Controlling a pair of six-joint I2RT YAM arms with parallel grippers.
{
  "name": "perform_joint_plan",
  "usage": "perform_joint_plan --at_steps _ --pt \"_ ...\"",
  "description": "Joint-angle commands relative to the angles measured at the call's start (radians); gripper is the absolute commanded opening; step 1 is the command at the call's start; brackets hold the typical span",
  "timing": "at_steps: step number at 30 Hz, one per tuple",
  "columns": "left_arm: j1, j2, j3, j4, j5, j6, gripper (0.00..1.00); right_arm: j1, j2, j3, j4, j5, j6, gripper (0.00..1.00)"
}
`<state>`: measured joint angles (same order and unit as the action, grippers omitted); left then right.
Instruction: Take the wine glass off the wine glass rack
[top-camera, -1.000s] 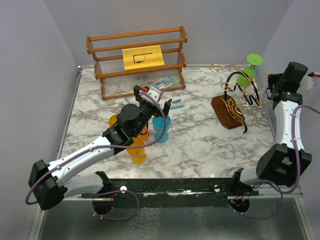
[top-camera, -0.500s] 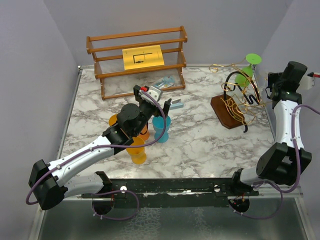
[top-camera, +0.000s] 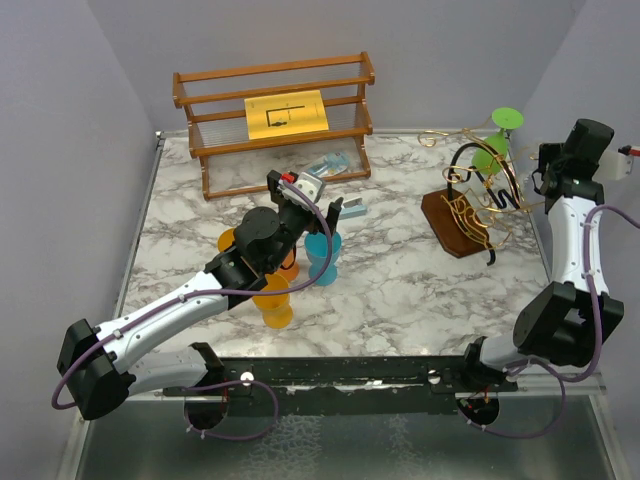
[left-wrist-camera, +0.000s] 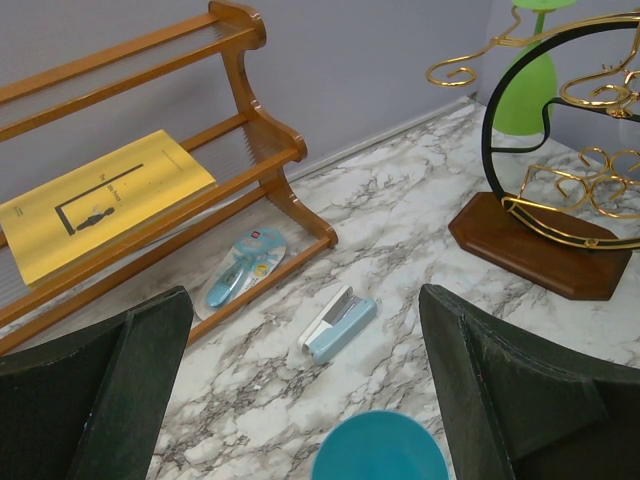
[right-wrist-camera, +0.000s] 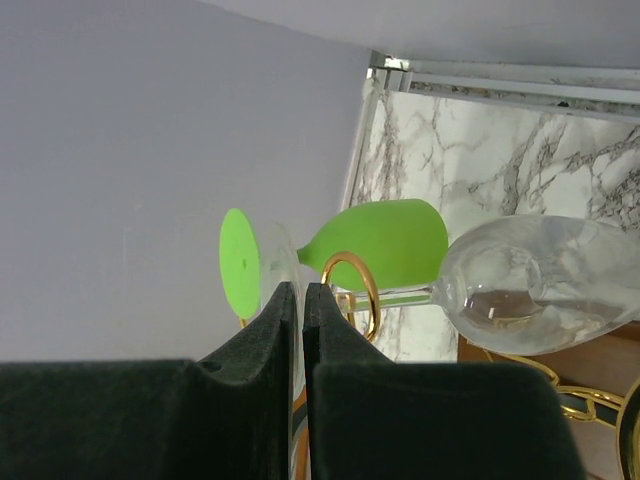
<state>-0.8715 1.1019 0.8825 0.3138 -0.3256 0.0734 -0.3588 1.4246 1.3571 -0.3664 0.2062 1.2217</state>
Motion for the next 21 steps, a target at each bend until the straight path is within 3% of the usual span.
perform_joint_plan --at_steps 1,10,21 --pt "0.005 0.0 0.03 0.005 0.019 -0.01 0.99 0.005 0.048 0.033 0.06 0.005 0.022 0.01" --pt "0.008 0.003 0.03 0.006 0.02 -0.011 0.99 0.006 0.059 0.047 0.193 -0.153 -0.049 0.01" --pt "0.011 0.006 0.032 0.003 0.022 -0.013 0.99 0.004 -0.031 -0.014 0.146 -0.243 0.006 0.01"
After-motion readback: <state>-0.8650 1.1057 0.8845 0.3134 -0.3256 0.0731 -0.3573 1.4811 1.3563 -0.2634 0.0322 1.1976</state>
